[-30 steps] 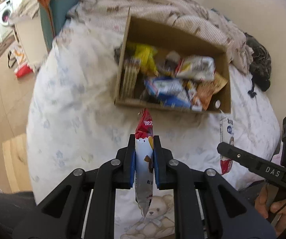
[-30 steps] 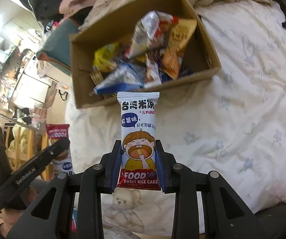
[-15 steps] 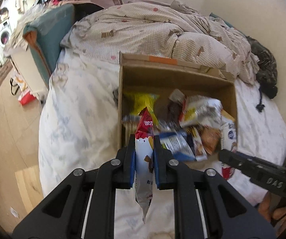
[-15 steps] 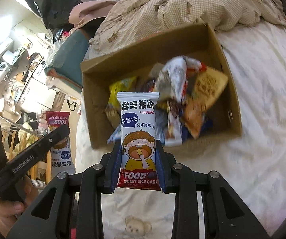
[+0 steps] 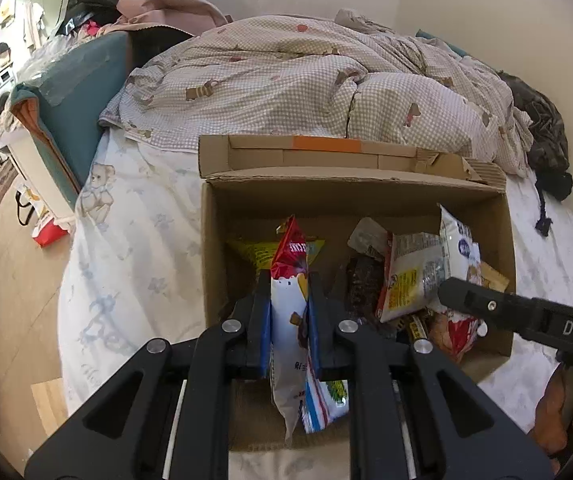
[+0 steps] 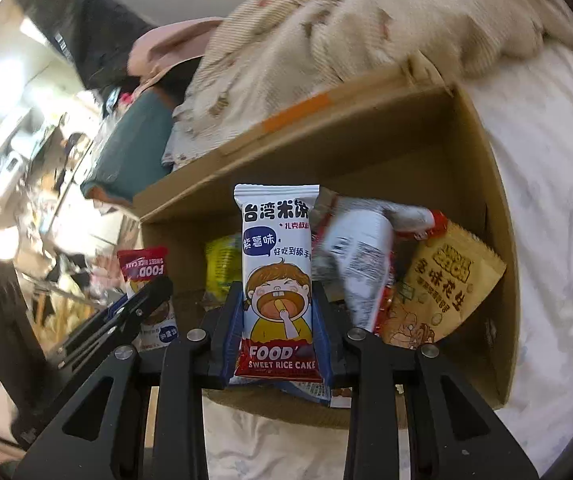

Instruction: Organize snacks

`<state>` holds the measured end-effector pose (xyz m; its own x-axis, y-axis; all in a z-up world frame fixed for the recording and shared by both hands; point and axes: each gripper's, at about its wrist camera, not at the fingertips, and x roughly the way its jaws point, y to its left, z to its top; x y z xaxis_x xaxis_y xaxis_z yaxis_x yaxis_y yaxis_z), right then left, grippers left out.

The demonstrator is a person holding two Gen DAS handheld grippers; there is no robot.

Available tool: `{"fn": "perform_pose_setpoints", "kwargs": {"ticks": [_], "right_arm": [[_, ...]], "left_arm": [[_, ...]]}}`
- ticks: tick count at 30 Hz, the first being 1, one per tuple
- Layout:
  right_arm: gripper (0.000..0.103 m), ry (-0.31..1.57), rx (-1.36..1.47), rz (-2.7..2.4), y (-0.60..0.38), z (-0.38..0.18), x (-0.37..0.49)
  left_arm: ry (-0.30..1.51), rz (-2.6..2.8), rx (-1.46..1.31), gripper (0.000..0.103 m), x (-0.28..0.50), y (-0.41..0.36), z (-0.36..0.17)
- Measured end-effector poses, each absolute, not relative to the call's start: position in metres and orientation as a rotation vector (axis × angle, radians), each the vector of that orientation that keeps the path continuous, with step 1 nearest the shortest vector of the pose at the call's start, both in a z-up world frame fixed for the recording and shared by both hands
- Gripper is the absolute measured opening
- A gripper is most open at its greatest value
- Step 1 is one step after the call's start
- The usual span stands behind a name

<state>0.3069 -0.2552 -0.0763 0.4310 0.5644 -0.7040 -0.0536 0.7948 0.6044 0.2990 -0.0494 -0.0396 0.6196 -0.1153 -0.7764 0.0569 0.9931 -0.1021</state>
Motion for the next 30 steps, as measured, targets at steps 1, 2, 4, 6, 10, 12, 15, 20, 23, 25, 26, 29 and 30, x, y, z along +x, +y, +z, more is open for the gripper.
{"fn": "perform_pose_setpoints", "kwargs": {"ticks": [1, 2, 4, 6, 10, 12, 15, 20, 23, 25, 26, 29, 30], "right_arm": [[0.033, 1.067, 0.541, 0.405, -0.255, -0.077, 0.307], [0.033, 1.068, 0.530, 0.397, -0.255, -0.079, 0.308], [0.033, 1.074, 0.529, 0.388, -0.255, -0.081, 0.309], [0.034, 1.073, 0.541, 0.383, -0.256, -0.082, 0.310], [0.036, 1.060, 0.564, 0.385, -0.258, -0.080, 0.310], [0.036, 1.053, 0.579, 0.400, -0.259, -0.079, 0.308], [0.042, 1.031, 0.581, 0.423, -0.258, -0.072, 0.305], [0.065, 0.962, 0.591, 0.444, -0.261, -0.055, 0.300], [0.078, 0.931, 0.605, 0.437, -0.267, -0.046, 0.296], [0.083, 0.913, 0.610, 0.429, -0.272, -0.038, 0.292], [0.084, 0.910, 0.605, 0.421, -0.274, -0.035, 0.289], [0.090, 0.903, 0.570, 0.394, -0.278, -0.026, 0.278], [0.093, 0.896, 0.555, 0.382, -0.279, -0.022, 0.272]], "left_arm": [[0.889, -0.108, -0.082, 0.012, 0.301, -0.048, -0.041], [0.880, -0.115, -0.089, 0.013, 0.302, -0.048, -0.041], [0.887, -0.102, -0.088, 0.013, 0.305, -0.047, -0.045], [0.902, -0.096, -0.100, 0.013, 0.308, -0.046, -0.047], [0.899, -0.098, -0.122, 0.013, 0.308, -0.044, -0.048], [0.903, -0.096, -0.120, 0.013, 0.307, -0.044, -0.048], [0.909, -0.100, -0.133, 0.017, 0.305, -0.043, -0.046], [0.861, -0.071, -0.109, 0.076, 0.296, -0.045, -0.032], [0.810, -0.036, -0.094, 0.089, 0.287, -0.042, -0.019], [0.786, -0.017, -0.080, 0.089, 0.281, -0.040, -0.010], [0.780, -0.013, -0.078, 0.089, 0.278, -0.039, -0.006], [0.763, 0.007, -0.062, 0.089, 0.267, -0.033, 0.007], [0.755, 0.012, -0.061, 0.089, 0.263, -0.031, 0.011]]}}
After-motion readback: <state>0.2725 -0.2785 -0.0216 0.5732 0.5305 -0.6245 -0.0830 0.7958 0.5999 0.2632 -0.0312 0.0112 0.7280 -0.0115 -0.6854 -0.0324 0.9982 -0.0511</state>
